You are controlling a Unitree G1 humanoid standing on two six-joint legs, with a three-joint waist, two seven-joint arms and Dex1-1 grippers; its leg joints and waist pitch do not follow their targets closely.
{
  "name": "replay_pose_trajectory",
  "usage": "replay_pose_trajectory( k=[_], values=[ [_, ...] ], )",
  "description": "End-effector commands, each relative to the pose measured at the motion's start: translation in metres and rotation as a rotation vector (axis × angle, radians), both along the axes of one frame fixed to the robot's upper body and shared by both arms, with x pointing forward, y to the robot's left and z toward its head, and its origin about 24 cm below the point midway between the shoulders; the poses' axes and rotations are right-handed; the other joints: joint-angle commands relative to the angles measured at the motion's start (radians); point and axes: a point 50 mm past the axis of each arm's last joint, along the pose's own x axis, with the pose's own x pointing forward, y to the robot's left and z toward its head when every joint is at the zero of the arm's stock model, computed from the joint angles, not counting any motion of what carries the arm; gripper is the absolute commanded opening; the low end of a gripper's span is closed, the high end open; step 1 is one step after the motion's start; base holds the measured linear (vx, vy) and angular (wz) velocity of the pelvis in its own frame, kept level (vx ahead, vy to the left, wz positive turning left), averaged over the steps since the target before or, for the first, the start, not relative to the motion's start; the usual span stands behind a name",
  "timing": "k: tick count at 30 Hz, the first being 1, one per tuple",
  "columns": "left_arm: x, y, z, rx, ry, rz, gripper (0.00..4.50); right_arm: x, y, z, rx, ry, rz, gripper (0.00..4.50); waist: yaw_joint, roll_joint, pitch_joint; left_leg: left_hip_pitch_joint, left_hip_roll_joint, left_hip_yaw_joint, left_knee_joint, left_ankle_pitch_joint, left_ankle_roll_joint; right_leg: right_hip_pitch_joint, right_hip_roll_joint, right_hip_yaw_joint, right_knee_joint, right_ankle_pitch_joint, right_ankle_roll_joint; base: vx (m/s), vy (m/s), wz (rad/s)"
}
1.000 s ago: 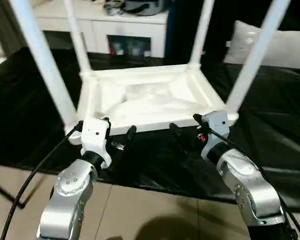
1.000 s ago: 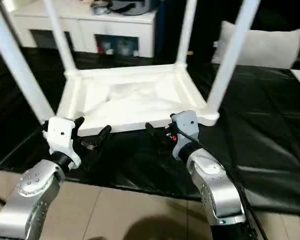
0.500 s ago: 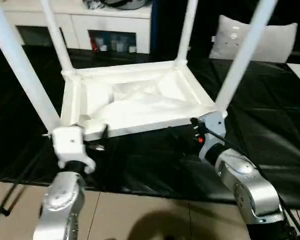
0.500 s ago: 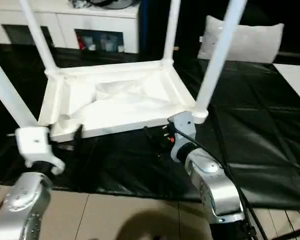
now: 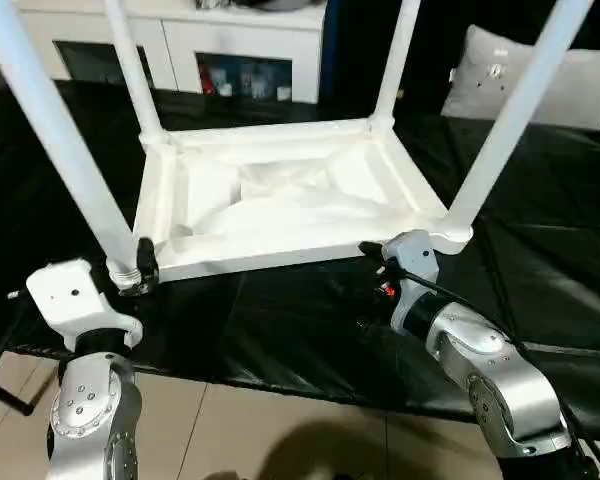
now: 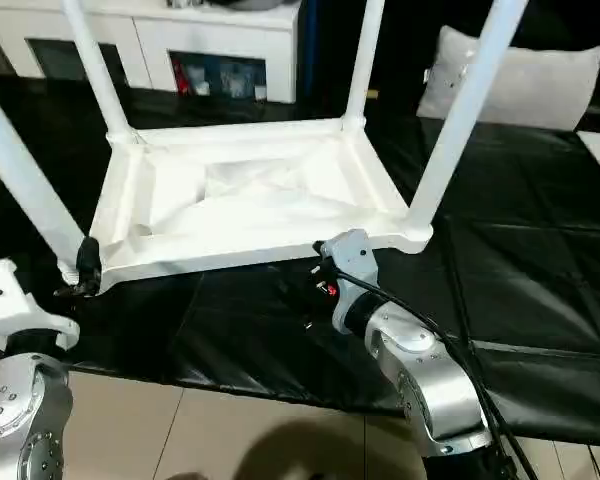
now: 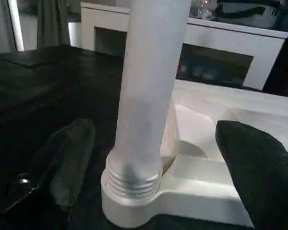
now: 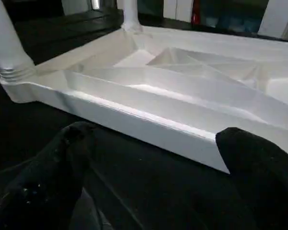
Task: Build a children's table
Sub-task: Rotate leg to tighten, then rotate table base
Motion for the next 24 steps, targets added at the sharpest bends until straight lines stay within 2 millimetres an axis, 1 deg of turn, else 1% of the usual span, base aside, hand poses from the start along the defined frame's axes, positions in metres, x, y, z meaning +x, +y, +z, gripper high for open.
replay_pose_trajectory(
  k=[1, 2, 3, 4, 5, 6, 7, 8, 9, 10, 11, 12, 13, 14, 15, 16, 17, 18, 19, 20, 21, 22, 23, 24],
  values=[
    [0.004, 0.003, -0.001, -0.013, -0.005, -0.022, 4.41, 0.003, -0.002, 0.004, 0.001, 0.002, -0.004, 4.5, -0.002, -0.002, -0.042, 0.006, 0.086, -0.039, -0.095, -0.234, 0.029, 0.037, -0.114, 0.083, -0.107, -0.452, -0.004, 0.0, 0.0, 0.0],
    [0.008, 0.006, -0.003, -0.008, 0.005, -0.042, 4.41, 0.005, -0.003, 0.003, 0.008, 0.007, -0.021, 4.5, -0.003, 0.001, -0.042, 0.003, 0.087, -0.042, -0.097, -0.236, 0.026, 0.038, -0.115, 0.083, -0.106, -0.449, 0.0, 0.0, 0.0, 0.0],
    [0.01, 0.007, -0.004, -0.003, 0.011, -0.054, 4.41, 0.006, -0.004, 0.003, 0.015, 0.009, -0.034, 4.5, -0.002, 0.006, -0.044, 0.004, 0.086, -0.044, -0.097, -0.238, 0.021, 0.037, -0.116, 0.084, -0.103, -0.433, -0.002, 0.0, 0.0, 0.0],
    [0.014, 0.012, -0.005, 0.0, 0.017, -0.058, 4.41, 0.009, -0.006, 0.004, 0.018, 0.0, -0.041, 4.5, -0.005, 0.007, -0.044, 0.003, 0.087, -0.044, -0.098, -0.239, 0.02, 0.037, -0.115, 0.085, -0.103, -0.424, -0.004, 0.0, 0.0, 0.0],
    [0.019, 0.019, -0.007, 0.008, 0.024, -0.063, 4.41, 0.01, -0.008, 0.004, 0.008, -0.011, -0.029, 4.5, -0.003, 0.004, -0.046, 0.006, 0.081, -0.044, -0.097, -0.245, 0.021, 0.037, -0.116, 0.085, -0.105, -0.425, 0.001, 0.0, 0.0, 0.0],
    [0.021, 0.022, -0.007, 0.02, 0.024, -0.072, 4.41, 0.01, -0.009, 0.004, -0.003, -0.01, -0.018, 4.5, -0.003, 0.004, -0.046, 0.006, 0.081, -0.044, -0.097, -0.245, 0.021, 0.037, -0.116, 0.085, -0.105, -0.425, 0.001, 0.0, 0.0, 0.0],
    [0.025, 0.024, -0.007, 0.039, 0.032, -0.098, 4.41, 0.01, -0.011, 0.002, -0.037, -0.014, -0.017, 4.5, -0.003, 0.006, -0.048, 0.003, 0.082, -0.045, -0.098, -0.231, 0.02, 0.042, -0.117, 0.086, -0.099, -0.402, -0.005, 0.0, 0.0, 0.0],
    [0.033, 0.027, -0.007, 0.062, 0.043, -0.158, 4.41, 0.011, -0.015, -0.002, -0.072, -0.014, -0.039, 4.5, -0.001, 0.006, -0.05, 0.002, 0.087, -0.045, -0.099, -0.198, 0.021, 0.041, -0.118, 0.091, -0.093, -0.353, -0.015, 0.0, 0.0, 0.0],
    [0.033, 0.027, -0.007, 0.062, 0.043, -0.158, 4.41, 0.011, -0.015, -0.002, -0.072, -0.014, -0.039, 4.5, 0.001, 0.007, -0.052, 0.005, 0.084, -0.044, -0.097, -0.189, 0.02, 0.039, -0.116, 0.091, -0.089, -0.34, -0.02, 0.0, 0.0, 0.0],
    [0.037, 0.029, -0.007, 0.064, 0.052, -0.183, 4.41, 0.012, -0.018, -0.004, -0.088, -0.011, -0.055, 4.5, 0.001, 0.007, -0.054, 0.004, 0.086, -0.043, -0.097, -0.177, 0.02, 0.041, -0.118, 0.093, -0.084, -0.316, -0.032, 0.0, 0.0, 0.0],
    [0.041, 0.03, -0.008, 0.063, 0.069, -0.202, 4.41, 0.013, -0.021, -0.005, -0.082, 0.004, -0.078, 4.5, 0.002, 0.007, -0.057, 0.001, 0.086, -0.043, -0.095, -0.146, 0.024, 0.045, -0.12, 0.095, -0.078, -0.274, -0.05, 0.0, 0.0, 0.0],
    [0.042, 0.03, -0.008, 0.063, 0.07, -0.204, 4.41, 0.013, -0.021, -0.006, -0.081, 0.005, -0.079, 4.5, 0.003, 0.008, -0.061, -0.001, 0.09, -0.043, -0.093, -0.111, 0.026, 0.047, -0.123, 0.096, -0.068, -0.218, -0.078, 0.0, 0.0, 0.0],
    [0.046, 0.032, -0.008, 0.069, 0.081, -0.213, 4.41, 0.015, -0.023, -0.008, -0.072, 0.023, -0.103, 4.5, 0.004, 0.01, -0.065, -0.005, 0.094, -0.044, -0.09, -0.06, 0.033, 0.051, -0.125, 0.098, -0.056, -0.14, -0.107, 0.0, 0.0, 0.0],
    [0.049, 0.033, -0.008, 0.072, 0.083, -0.216, 4.41, 0.015, -0.024, -0.009, -0.074, 0.028, -0.114, 4.5, 0.004, 0.01, -0.067, -0.004, 0.091, -0.042, -0.088, -0.043, 0.041, 0.049, -0.122, 0.098, -0.054, -0.113, -0.115, 0.0, 0.0, 0.0],
    [0.052, 0.035, -0.008, 0.074, 0.085, -0.221, 4.41, 0.016, -0.027, -0.011, -0.082, 0.035, -0.132, 4.5, 0.004, 0.012, -0.071, -0.005, 0.09, -0.042, -0.085, -0.009, 0.05, 0.05, -0.121, 0.098, -0.044, -0.059, -0.13, 0.0, 0.0, 0.0],
    [0.056, 0.036, -0.008, 0.077, 0.086, -0.225, 4.41, 0.018, -0.029, -0.012, -0.091, 0.04, -0.151, 4.5, 0.004, 0.01, -0.074, -0.007, 0.089, -0.042, -0.082, 0.01, 0.058, 0.052, -0.12, 0.098, -0.038, -0.032, -0.137, 0.0, 0.0, 0.0],
    [0.061, 0.036, -0.008, 0.065, 0.09, -0.246, 4.41, 0.019, -0.032, -0.014, -0.1, 0.047, -0.176, 4.5, 0.004, 0.009, -0.073, -0.01, 0.09, -0.041, -0.081, 0.031, 0.07, 0.053, -0.123, 0.098, -0.036, -0.003, -0.15, 0.0, 0.0, 0.0],
    [0.064, 0.036, -0.007, 0.056, 0.09, -0.271, 4.41, 0.02, -0.034, -0.015, -0.113, 0.049, -0.197, 4.5, 0.007, 0.009, -0.069, -0.007, 0.086, -0.036, -0.081, 0.021, 0.077, 0.047, -0.122, 0.098, -0.041, -0.028, -0.153, 0.0, 0.0, 0.0],
    [0.067, 0.035, -0.007, 0.05, 0.093, -0.304, 4.41, 0.022, -0.039, -0.017, -0.13, 0.062, -0.227, 4.5, 0.008, 0.009, -0.069, -0.006, 0.087, -0.036, -0.082, 0.007, 0.073, 0.05, -0.125, 0.098, -0.042, -0.049, -0.155, 0.0, 0.0, 0.0],
    [0.069, 0.035, -0.007, 0.046, 0.095, -0.327, 4.41, 0.023, -0.041, -0.018, -0.143, 0.071, -0.248, 4.5, 0.009, 0.009, -0.066, -0.007, 0.088, -0.035, -0.086, -0.022, 0.062, 0.05, -0.124, 0.098, -0.048, -0.101, -0.151, 0.0, 0.0, 0.0],
    [0.072, 0.034, -0.006, 0.031, 0.097, -0.37, 4.41, 0.024, -0.046, -0.022, -0.159, 0.095, -0.272, 4.5, 0.009, 0.012, -0.064, -0.004, 0.091, -0.035, -0.088, -0.051, 0.046, 0.05, -0.127, 0.098, -0.051, -0.139, -0.146, 0.0, 0.0, 0.0],
    [0.074, 0.033, -0.002, 0.027, 0.084, -0.41, 4.41, 0.026, -0.051, -0.025, -0.172, 0.118, -0.279, 4.5, 0.009, 0.011, -0.064, 0.0, 0.09, -0.034, -0.089, -0.073, 0.035, 0.048, -0.125, 0.098, -0.056, -0.167, -0.142, 0.0, 0.0, 0.0],
    [0.076, 0.031, 0.003, 0.026, 0.065, -0.466, 4.41, 0.028, -0.056, -0.028, -0.201, 0.134, -0.288, 4.5, 0.009, 0.013, -0.063, 0.001, 0.09, -0.034, -0.089, -0.078, 0.03, 0.048, -0.124, 0.098, -0.055, -0.173, -0.143, 0.0, 0.0, 0.0],
    [0.077, 0.03, 0.008, 0.024, 0.048, -0.518, 4.41, 0.029, -0.061, -0.03, -0.226, 0.145, -0.297, 4.5, 0.012, 0.013, -0.064, 0.004, 0.089, -0.032, -0.089, -0.084, 0.022, 0.046, -0.125, 0.099, -0.057, -0.18, -0.144, 0.0, 0.0, 0.0]
  ],
)
